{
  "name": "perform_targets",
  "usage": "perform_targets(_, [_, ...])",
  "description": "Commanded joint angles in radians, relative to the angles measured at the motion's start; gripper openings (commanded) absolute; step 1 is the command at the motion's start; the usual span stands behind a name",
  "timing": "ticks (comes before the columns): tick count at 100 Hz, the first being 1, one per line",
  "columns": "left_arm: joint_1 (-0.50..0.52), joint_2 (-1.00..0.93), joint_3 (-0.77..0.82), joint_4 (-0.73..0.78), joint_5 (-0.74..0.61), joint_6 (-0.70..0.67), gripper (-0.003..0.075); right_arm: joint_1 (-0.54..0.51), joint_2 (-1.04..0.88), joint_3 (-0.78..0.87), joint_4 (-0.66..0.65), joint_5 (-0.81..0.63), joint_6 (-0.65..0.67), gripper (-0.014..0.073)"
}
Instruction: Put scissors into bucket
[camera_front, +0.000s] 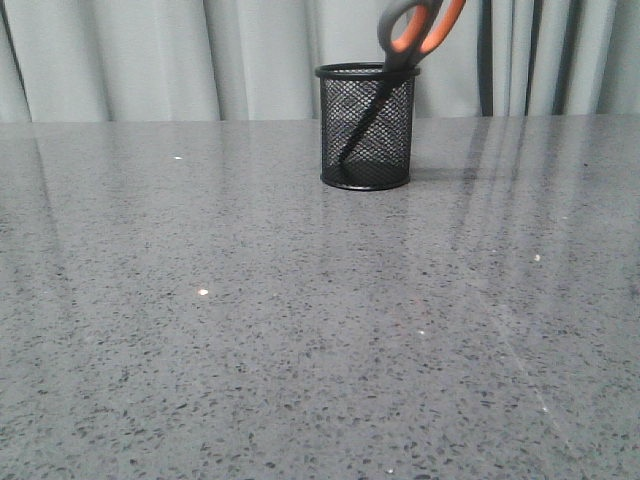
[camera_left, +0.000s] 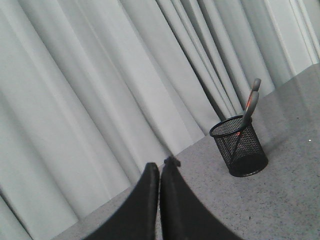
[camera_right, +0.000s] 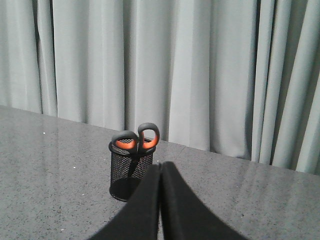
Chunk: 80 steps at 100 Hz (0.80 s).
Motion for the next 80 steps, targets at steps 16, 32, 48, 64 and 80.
perform_targets(16, [0.137, 0.014, 0.140, 0.001, -0.217, -0.222, -0.0019, 0.000, 0.012, -0.023, 0.008, -0.081, 0.001, -0.0045])
perform_targets(32, [0.310, 0.014, 0.283, 0.001, -0.328, -0.391, -0.0020, 0.000, 0.012, -0.023, 0.008, -0.081, 0.001, -0.0045])
perform_targets(48, [0.427, 0.012, 0.351, 0.001, -0.229, -0.471, -0.0020, 0.000, 0.012, -0.023, 0.008, -0.081, 0.001, -0.0045])
perform_targets(64, [0.457, 0.012, 0.353, -0.006, -0.058, -0.471, -0.0019, 0.000, 0.012, -0.023, 0.008, -0.081, 0.001, -0.0045])
perform_targets(80, [0.457, 0.012, 0.353, -0.006, 0.084, -0.471, -0.0019, 0.000, 0.012, -0.023, 0.008, -0.081, 0.001, -0.0045])
